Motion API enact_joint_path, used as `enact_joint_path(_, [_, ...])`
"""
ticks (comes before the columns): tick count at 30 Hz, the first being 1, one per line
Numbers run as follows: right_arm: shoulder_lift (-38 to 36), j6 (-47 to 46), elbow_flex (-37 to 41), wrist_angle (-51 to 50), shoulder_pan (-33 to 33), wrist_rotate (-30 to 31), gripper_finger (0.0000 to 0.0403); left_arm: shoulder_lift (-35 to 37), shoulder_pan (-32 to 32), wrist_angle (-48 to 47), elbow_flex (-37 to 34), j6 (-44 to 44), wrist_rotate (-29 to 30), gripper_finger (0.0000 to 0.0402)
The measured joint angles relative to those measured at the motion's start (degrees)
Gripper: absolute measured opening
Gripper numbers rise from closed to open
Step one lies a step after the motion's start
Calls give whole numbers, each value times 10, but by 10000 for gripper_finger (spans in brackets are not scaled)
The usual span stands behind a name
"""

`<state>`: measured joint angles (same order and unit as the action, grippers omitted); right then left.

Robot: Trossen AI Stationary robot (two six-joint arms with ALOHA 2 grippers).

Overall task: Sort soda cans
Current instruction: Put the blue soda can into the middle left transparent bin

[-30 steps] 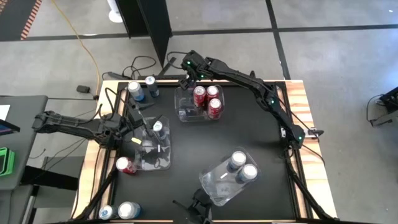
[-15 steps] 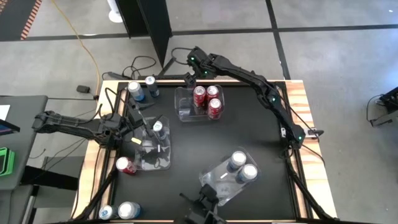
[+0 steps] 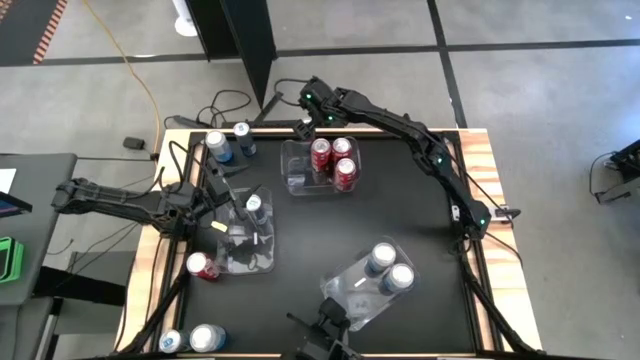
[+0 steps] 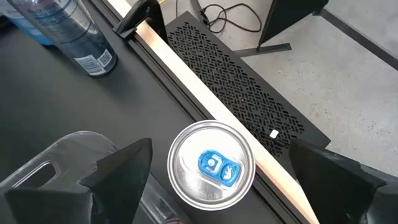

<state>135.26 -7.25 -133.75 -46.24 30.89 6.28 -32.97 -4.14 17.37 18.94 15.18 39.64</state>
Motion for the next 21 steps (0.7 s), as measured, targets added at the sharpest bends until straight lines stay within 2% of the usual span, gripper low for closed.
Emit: enact_joint_path(21, [5, -16, -1, -12, 0, -2, 400, 0, 0, 0, 0, -1, 0, 270])
